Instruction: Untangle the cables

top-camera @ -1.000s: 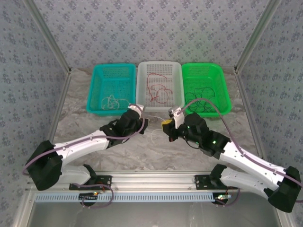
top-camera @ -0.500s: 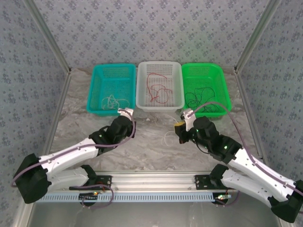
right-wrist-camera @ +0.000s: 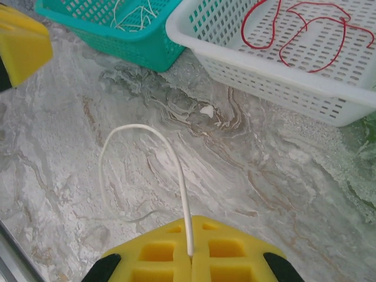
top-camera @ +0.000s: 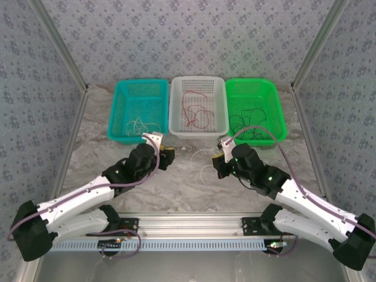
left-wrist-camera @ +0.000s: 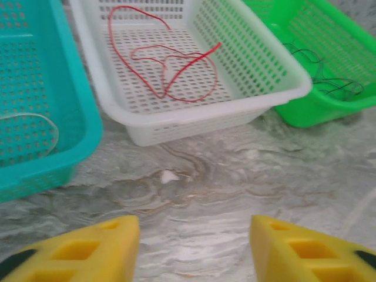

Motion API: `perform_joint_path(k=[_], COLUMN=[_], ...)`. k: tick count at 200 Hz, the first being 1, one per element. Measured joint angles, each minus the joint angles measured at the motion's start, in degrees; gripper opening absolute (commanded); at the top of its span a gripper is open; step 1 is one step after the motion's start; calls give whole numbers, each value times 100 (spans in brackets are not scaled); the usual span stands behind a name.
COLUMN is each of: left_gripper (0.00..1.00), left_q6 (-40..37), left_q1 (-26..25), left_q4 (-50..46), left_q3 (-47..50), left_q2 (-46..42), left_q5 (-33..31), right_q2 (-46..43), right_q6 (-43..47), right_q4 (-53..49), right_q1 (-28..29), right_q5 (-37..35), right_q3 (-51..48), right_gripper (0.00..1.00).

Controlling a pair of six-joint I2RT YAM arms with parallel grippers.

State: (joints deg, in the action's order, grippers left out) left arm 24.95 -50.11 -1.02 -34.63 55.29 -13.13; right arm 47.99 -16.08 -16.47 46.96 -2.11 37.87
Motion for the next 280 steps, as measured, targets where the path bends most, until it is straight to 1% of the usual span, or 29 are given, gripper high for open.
perform_joint_path(k=[22, 34, 64, 76, 97, 114, 135, 155, 224, 252, 280], left_gripper=[74, 78, 90, 92, 93, 93, 93, 94, 92, 90, 86], left_q6=[509, 811, 1622, 1978, 2699, 3272, 3801, 4164, 5128, 5298, 5316], left_q1=[11, 11, 11, 17, 22, 22, 22, 22, 22, 22, 79], left_q4=[264, 367, 540, 730, 1314, 1718, 1932, 2028, 2830, 2940, 2992], left_q3=[85, 101, 105, 129, 232, 256, 256, 256, 400, 407, 417], left_q2=[39, 42, -87, -155, -92, 186, 446, 466, 529, 575, 568], left_q5=[590, 824, 1167, 1320, 1672, 1967, 2221, 2341, 2430, 2428, 2361], right_q2=[0, 2, 20, 70, 232, 398, 678, 999, 1685, 1937, 2031], right_q6=[0, 2, 72, 146, 321, 511, 791, 1049, 1572, 1698, 1749], right_q4=[179, 251, 348, 439, 695, 916, 1176, 1399, 2573, 2892, 3185], right_q1=[48, 129, 439, 568, 807, 1029, 1316, 1462, 1753, 1873, 2009], right_q5=[-55, -175, -772, -1021, -1443, -1805, -2413, -2940, -3875, -4133, -4183], right_q3=[-74, -114, -153, -155, -186, -205, -205, -205, -205, -197, -195], right_gripper=[4, 3, 3, 3, 3, 2, 0, 0, 0, 0, 0])
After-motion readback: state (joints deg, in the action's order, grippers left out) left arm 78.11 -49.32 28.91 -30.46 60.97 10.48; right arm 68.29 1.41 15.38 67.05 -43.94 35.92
